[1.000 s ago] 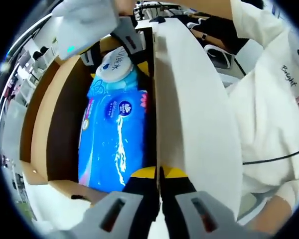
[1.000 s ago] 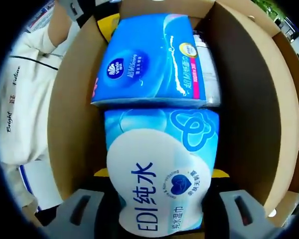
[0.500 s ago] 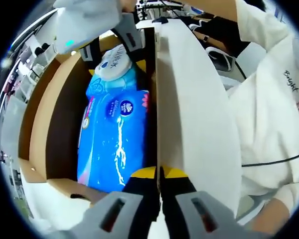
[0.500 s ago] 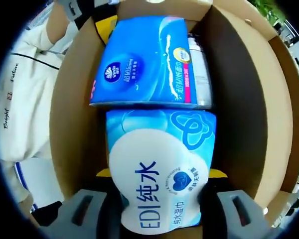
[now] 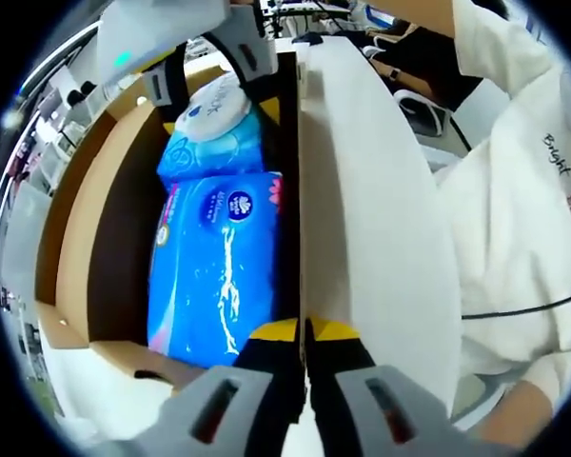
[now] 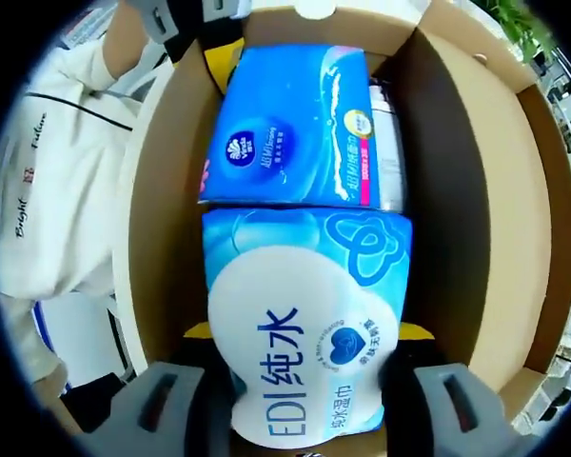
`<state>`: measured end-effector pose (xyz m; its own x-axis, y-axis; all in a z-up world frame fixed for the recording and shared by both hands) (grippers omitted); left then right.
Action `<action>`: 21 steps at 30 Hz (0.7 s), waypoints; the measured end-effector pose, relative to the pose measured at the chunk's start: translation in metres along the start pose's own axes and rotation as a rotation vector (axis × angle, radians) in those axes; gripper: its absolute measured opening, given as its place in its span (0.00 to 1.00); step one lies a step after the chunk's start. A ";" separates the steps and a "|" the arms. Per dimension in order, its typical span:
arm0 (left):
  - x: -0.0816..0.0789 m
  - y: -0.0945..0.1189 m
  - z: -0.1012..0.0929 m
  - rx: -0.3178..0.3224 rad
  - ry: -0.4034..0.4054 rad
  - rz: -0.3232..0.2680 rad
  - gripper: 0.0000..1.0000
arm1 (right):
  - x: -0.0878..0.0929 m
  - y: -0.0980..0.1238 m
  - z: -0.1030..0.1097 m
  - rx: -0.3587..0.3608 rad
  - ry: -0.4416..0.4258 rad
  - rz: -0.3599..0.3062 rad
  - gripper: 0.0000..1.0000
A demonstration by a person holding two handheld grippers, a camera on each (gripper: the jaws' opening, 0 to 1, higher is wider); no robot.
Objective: Operate the shoe box by opening the lid, removing the specified soft item, and placing it in the target area until the item is outside and the box remains undamaged.
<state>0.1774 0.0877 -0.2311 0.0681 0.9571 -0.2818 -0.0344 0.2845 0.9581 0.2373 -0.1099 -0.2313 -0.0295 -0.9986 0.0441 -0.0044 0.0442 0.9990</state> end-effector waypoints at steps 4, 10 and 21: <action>0.001 0.000 0.000 0.001 -0.002 -0.003 0.01 | -0.001 0.006 -0.004 0.023 0.007 0.015 0.62; 0.001 0.000 0.000 0.001 -0.001 -0.003 0.01 | 0.000 0.025 -0.005 0.056 0.013 0.016 0.62; 0.004 0.003 -0.001 -0.003 0.008 -0.014 0.01 | 0.000 0.056 -0.005 0.105 0.019 0.006 0.62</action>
<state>0.1768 0.0920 -0.2293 0.0604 0.9534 -0.2956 -0.0367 0.2980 0.9538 0.2420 -0.1078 -0.1754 -0.0111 -0.9986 0.0508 -0.1090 0.0517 0.9927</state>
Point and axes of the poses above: the point that each gripper's makers call its tool centre point, and the gripper's own axes: y roughly backward along the fingers, z roughly to its left, x roughly out of its underside, the point moved 9 cm from there along y, roughly backward along the fingers, and after that the axes turned 5 degrees about z, right-handed, at the moved point
